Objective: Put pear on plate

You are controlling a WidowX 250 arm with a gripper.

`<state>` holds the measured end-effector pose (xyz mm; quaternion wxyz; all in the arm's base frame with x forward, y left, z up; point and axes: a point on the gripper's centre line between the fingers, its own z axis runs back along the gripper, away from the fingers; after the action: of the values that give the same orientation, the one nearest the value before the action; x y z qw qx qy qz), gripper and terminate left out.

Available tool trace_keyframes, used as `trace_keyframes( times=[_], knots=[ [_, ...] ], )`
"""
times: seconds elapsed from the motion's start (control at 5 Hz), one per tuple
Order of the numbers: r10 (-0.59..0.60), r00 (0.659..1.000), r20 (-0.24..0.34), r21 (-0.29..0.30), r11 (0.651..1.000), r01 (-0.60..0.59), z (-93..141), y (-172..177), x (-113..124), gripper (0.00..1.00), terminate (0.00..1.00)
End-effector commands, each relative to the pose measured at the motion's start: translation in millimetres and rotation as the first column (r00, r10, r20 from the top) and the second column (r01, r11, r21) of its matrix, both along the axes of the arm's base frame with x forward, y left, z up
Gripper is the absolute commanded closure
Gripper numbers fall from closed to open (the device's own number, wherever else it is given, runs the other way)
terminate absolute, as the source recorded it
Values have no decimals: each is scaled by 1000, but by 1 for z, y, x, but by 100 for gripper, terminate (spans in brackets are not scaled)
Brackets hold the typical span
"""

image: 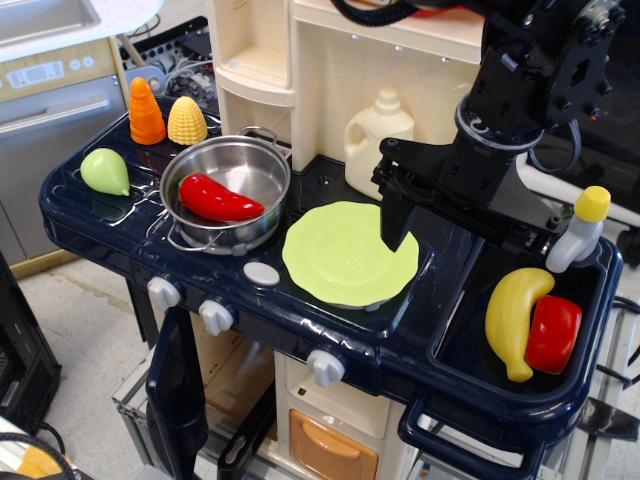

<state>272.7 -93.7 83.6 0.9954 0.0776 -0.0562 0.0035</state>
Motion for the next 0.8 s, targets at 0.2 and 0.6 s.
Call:
trace_keyframes(
  times=[0.2,0.6],
  knots=[
    [104,995,0,12,995,-104,24,31,4,0,0],
    [288,956,59,68,954,-291,67,130,-1,0,0]
  ],
)
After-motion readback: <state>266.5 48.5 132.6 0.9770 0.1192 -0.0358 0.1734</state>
